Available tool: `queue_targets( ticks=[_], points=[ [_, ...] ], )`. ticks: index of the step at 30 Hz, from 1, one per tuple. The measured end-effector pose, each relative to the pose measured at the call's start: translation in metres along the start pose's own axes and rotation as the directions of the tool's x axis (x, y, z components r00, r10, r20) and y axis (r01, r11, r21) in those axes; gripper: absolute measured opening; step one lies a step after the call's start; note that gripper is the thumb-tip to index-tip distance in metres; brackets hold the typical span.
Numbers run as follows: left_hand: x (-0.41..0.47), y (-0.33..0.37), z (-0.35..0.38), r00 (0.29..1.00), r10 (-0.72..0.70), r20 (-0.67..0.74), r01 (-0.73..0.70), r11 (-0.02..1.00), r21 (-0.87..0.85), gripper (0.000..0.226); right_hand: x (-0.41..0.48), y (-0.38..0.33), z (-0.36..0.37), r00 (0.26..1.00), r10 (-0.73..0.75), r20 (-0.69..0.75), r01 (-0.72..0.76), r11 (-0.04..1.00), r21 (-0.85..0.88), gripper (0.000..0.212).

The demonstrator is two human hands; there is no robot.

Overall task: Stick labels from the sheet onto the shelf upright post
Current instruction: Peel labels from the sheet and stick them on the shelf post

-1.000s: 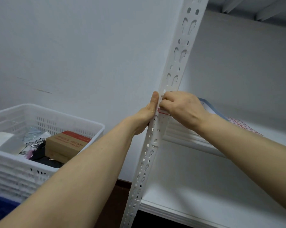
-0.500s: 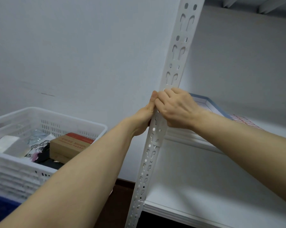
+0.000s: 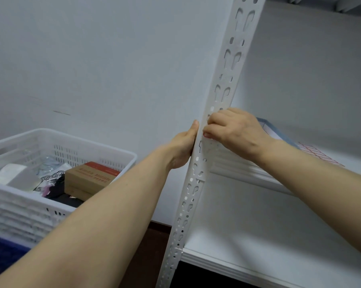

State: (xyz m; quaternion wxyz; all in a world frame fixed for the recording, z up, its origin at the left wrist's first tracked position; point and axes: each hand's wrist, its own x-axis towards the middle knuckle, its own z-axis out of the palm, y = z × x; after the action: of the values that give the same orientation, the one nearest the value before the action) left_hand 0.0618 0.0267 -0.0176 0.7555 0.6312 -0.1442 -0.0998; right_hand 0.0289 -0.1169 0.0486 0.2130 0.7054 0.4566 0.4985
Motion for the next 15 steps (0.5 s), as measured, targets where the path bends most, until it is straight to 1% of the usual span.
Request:
queue_targets(
  ticks=[4,9,11,15],
  points=[
    [0.0012,-0.0011,-0.0009,1.0,-0.006,0.024,0.006,1.0,0.019,0.058,0.0016,-0.0032,0.004,1.0,-0.014,-0.002,0.014,0.999,-0.04,0.013],
    [0.0027,-0.0022,-0.0005,1.0,0.01,-0.001,-0.01,1.0,0.022,0.057,0.0038,-0.0032,0.002,0.997,-0.067,0.041,0.071,0.993,-0.095,0.018],
    [0.0028,-0.0025,-0.0003,1.0,0.01,-0.005,-0.009,1.0,0.022,0.057,0.0027,-0.0025,0.003,0.996,-0.079,0.031,0.082,0.993,-0.086,0.019],
    [0.0032,-0.0026,-0.0004,1.0,0.01,-0.006,-0.01,1.0,0.018,0.056,0.0005,-0.0003,0.0042,0.995,-0.101,-0.013,0.101,0.994,-0.032,0.013]
  ],
)
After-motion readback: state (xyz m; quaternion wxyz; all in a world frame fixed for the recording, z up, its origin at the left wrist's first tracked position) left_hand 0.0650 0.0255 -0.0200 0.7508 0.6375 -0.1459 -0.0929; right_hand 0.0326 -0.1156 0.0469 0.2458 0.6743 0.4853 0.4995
